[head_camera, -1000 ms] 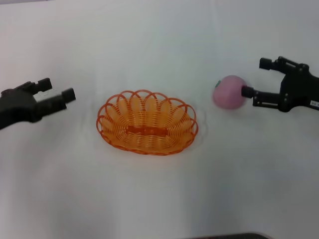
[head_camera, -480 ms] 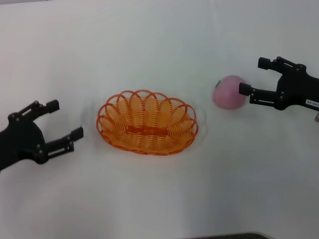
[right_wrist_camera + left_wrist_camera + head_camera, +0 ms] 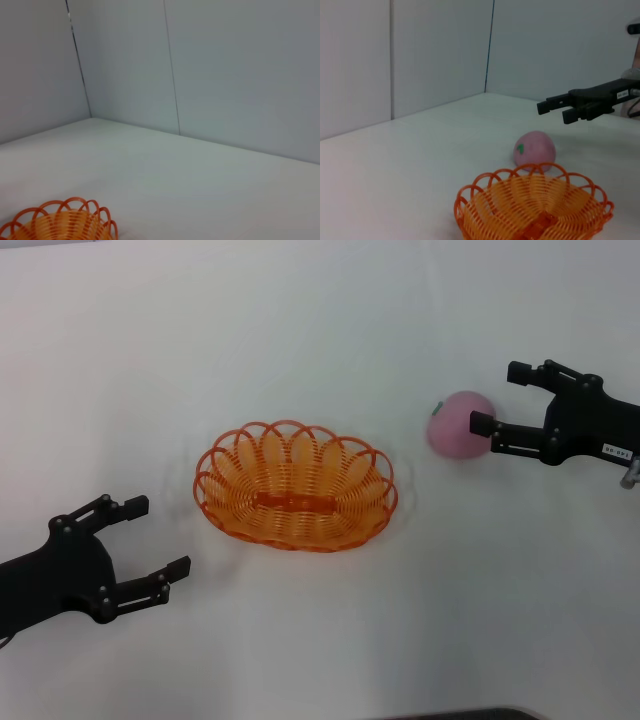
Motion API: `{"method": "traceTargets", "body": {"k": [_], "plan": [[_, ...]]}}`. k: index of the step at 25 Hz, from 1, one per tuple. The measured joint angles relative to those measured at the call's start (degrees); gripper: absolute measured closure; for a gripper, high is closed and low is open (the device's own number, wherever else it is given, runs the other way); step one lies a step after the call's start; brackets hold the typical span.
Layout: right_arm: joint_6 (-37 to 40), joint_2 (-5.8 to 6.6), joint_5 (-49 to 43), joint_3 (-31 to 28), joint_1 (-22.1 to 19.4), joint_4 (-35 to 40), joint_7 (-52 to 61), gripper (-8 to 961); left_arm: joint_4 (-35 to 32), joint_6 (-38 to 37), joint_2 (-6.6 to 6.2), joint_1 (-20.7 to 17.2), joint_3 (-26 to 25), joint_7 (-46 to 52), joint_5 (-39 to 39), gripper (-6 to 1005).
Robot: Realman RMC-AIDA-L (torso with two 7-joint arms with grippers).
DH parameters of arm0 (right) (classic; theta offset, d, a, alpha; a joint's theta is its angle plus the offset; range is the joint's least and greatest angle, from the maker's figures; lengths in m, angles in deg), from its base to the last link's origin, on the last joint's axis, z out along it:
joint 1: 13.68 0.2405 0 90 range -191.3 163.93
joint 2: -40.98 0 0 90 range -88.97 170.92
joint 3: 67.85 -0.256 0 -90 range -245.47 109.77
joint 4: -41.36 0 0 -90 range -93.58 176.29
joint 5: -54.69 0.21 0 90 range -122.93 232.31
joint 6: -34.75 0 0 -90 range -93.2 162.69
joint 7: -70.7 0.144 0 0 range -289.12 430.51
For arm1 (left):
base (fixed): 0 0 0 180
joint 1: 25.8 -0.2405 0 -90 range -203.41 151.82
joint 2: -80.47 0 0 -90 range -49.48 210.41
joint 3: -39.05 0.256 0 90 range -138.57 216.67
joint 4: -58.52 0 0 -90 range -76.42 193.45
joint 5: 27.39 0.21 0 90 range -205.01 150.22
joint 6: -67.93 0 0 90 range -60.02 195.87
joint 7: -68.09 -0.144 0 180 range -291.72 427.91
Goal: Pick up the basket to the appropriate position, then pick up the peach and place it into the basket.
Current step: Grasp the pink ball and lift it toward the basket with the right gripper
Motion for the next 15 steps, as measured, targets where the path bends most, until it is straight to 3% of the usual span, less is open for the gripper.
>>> {"method": "traceTargets", "body": {"k": [8, 15], "plan": [[0.4, 0.26, -0.3, 0.2, 0.0, -0.2, 4.7, 11, 0.0, -0.4, -0.06, 0.1, -0.5, 0.2, 0.4, 111], [2.8, 2.49, -0.6, 3.6, 0.2, 3.6, 25.3, 11, 0.1, -1.2, -0.07, 0.2, -1.1, 0.3, 0.2, 111]]}}
